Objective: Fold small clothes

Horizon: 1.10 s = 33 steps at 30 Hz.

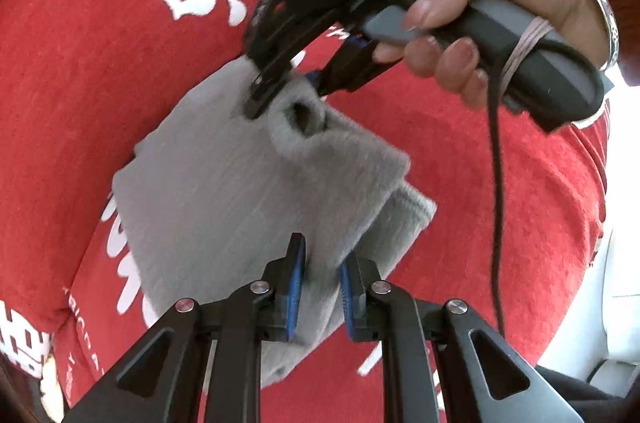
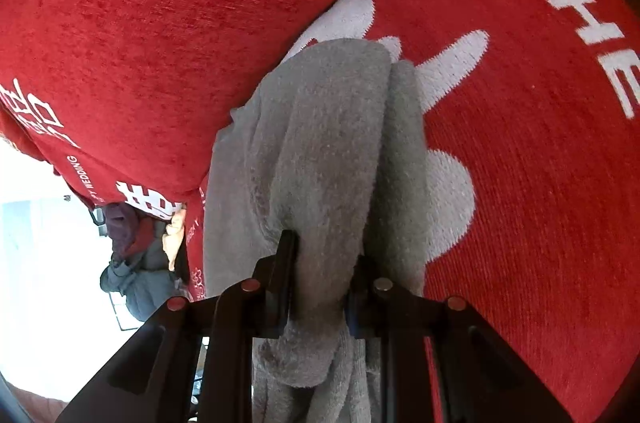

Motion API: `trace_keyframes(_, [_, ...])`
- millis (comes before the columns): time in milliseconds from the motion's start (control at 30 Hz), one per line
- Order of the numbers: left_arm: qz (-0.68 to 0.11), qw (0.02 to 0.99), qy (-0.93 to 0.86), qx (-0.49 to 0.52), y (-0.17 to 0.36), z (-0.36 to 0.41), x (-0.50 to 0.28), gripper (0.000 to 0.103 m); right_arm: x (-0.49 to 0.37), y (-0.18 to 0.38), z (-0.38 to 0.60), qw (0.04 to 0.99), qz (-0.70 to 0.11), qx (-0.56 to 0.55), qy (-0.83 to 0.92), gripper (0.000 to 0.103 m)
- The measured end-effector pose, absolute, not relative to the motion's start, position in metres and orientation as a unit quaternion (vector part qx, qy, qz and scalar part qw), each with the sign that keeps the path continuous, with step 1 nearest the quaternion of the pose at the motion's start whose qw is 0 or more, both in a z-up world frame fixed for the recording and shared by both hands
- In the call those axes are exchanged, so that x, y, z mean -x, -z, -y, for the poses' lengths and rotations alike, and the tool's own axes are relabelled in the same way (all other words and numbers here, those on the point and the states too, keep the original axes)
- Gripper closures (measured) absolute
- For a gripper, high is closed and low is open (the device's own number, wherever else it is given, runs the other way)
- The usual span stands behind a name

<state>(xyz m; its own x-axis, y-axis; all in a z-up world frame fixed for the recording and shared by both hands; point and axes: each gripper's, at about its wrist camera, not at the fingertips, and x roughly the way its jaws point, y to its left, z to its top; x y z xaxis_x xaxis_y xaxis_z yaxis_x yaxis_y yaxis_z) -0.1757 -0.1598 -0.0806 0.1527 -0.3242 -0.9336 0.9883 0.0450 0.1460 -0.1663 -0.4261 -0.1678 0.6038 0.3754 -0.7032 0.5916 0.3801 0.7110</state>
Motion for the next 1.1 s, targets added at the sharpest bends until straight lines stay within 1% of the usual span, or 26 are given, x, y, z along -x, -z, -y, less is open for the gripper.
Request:
trace_keyframes(33, [-0.381, 0.616, 0.529, -0.442, 0.079, 0.158, 0.173, 0.085, 0.164, 0.167, 0.424, 0.705, -0.441, -0.55, 0.079, 0.078])
trace_keyframes(100, [-0.391, 0.614, 0.527, -0.439, 0.075, 0.154, 0.17, 0.085, 0.166, 0.163, 0.424, 0.703, -0.447, -0.547, 0.084, 0.071])
trace_keyframes(167, [-0.403, 0.609, 0.526, -0.436, 0.072, 0.151, 0.168, 0.085, 0.166, 0.159, 0.422, 0.704, -0.447, -0.545, 0.085, 0.055])
trace_keyframes(200, [-0.406, 0.607, 0.524, -0.438, 0.071, 0.15, 0.167, 0.069, 0.167, 0.156, 0.422, 0.706, -0.451, -0.539, 0.09, 0.05])
trace_keyframes(233, [-0.407, 0.611, 0.517, -0.441, 0.069, 0.148, 0.167, 0.03, 0.17, 0.153, 0.421, 0.707, -0.453, -0.535, 0.093, 0.047])
trace_keyframes(267, [-0.404, 0.618, 0.51, -0.44, 0.066, 0.147, 0.167, 0.014, 0.172, 0.151, 0.421, 0.707, -0.453, -0.535, 0.094, 0.047])
trace_keyframes(300, [-0.399, 0.625, 0.51, -0.437, 0.062, 0.145, 0.167, 0.011, 0.177, 0.148, 0.421, 0.707, -0.452, -0.536, 0.096, 0.047])
trace_keyframes(400, [-0.402, 0.624, 0.504, -0.441, 0.053, 0.143, 0.165, 0.011, 0.189, 0.141, 0.421, 0.706, -0.45, -0.535, 0.113, 0.043])
trace_keyframes(500, [-0.421, 0.631, 0.496, -0.423, 0.045, 0.14, 0.155, 0.011, 0.205, 0.133, 0.419, 0.707, -0.441, -0.536, 0.139, 0.035])
trace_keyframes(567, [-0.433, 0.638, 0.486, -0.411, 0.041, 0.138, 0.147, 0.011, 0.218, 0.125, 0.417, 0.71, -0.429, -0.534, 0.162, 0.027])
trace_keyframes(633, [-0.449, 0.648, 0.473, -0.394, 0.039, 0.135, 0.132, 0.011, 0.229, 0.118, 0.415, 0.714, -0.415, -0.534, 0.18, 0.023])
trace_keyframes(833, [-0.502, 0.667, 0.436, -0.336, 0.033, 0.118, 0.087, 0.011, 0.258, 0.099, 0.398, 0.716, -0.381, -0.541, 0.222, 0.023])
trace_keyframes(967, [-0.551, 0.662, 0.418, -0.288, 0.045, 0.104, 0.053, 0.011, 0.266, 0.084, 0.378, 0.722, -0.353, -0.548, 0.23, 0.023])
trace_keyframes(1100, [-0.571, 0.662, 0.405, -0.267, 0.051, 0.086, 0.031, 0.011, 0.264, 0.071, 0.343, 0.734, -0.319, -0.565, 0.202, 0.023])
